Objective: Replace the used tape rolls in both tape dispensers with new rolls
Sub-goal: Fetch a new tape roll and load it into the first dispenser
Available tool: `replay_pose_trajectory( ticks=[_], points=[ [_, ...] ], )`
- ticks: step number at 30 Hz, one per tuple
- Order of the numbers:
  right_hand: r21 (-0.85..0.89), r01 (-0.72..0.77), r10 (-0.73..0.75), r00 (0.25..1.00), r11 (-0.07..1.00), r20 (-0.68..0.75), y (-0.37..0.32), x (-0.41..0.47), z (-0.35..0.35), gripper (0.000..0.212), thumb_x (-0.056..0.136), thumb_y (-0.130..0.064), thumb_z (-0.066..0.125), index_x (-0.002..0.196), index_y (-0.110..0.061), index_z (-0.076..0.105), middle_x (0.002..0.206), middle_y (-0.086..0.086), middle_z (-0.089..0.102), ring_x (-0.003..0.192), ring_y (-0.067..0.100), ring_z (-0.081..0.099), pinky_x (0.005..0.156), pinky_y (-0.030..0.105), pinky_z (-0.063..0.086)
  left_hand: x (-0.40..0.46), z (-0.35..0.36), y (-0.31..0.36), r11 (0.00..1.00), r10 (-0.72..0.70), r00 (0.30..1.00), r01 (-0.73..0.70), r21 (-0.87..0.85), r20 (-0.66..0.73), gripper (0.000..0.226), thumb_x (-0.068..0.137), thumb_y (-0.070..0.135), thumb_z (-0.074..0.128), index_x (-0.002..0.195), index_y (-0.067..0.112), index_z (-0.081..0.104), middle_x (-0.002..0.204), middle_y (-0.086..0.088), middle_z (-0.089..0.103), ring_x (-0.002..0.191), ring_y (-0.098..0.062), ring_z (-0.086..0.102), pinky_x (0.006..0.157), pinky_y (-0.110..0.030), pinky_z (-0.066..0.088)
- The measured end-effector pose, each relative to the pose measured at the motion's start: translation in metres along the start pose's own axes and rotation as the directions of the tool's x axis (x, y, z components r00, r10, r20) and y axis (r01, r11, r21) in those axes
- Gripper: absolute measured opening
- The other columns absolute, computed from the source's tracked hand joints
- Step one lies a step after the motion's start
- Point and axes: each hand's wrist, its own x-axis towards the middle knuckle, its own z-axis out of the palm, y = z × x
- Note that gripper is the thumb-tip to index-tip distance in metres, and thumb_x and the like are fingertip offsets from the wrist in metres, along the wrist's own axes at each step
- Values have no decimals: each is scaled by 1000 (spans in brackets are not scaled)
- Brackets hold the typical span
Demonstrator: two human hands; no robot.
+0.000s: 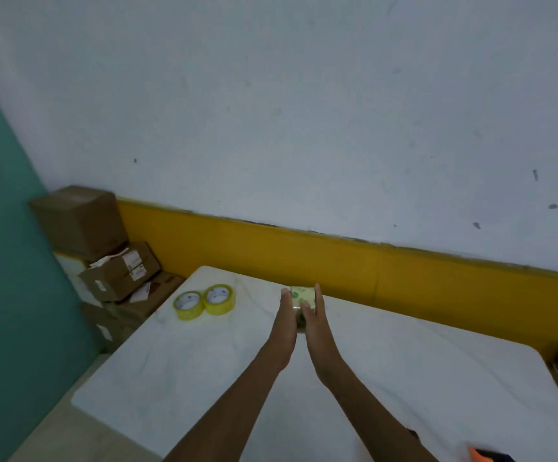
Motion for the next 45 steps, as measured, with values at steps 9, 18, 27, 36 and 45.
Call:
replay_pose_trajectory(
  ticks=[9,18,27,36,45],
  points=[
    [-39,-5,4,999,999,-33,5,35,140,51,104,-35,24,153,-32,13,157,7,28,137,26,39,103,33,39,34,-144,45,997,-14,998,9,78,67,46,103,47,25,142,26,38,140,1,45,121,-13,45,107,-36,40],
    [-63,-205,190,963,977,-190,41,67,175,49,101,-44,31,149,-39,23,145,0,43,123,21,49,103,42,47,111,-196,21,956,-232,973,224,189,19,69,82,68,47,135,24,47,130,-8,58,113,-25,61,94,-48,56],
    [15,-309,305,929,951,-209,89,149,176,45,101,-37,37,146,-33,34,125,-1,49,101,12,54,71,24,52,193,-216,-5,906,-372,928,362,218,7,50,92,58,47,127,24,55,127,-7,61,115,-25,60,99,-47,52],
    [112,-459,471,836,881,-280,136,196,167,43,100,-39,39,143,-36,39,123,-1,51,96,11,58,78,33,56,250,-229,-45,854,-464,885,434,288,40,43,92,37,60,129,17,51,127,-14,62,111,-27,63,77,-32,55],
    [216,-537,578,746,816,-332,170,238,155,38,100,-38,36,137,-32,47,132,5,54,114,28,58,85,45,57,299,-219,-72,826,-406,913,387,410,-45,55,77,43,76,121,23,50,122,-6,60,106,-23,62,87,-37,58]
  ],
)
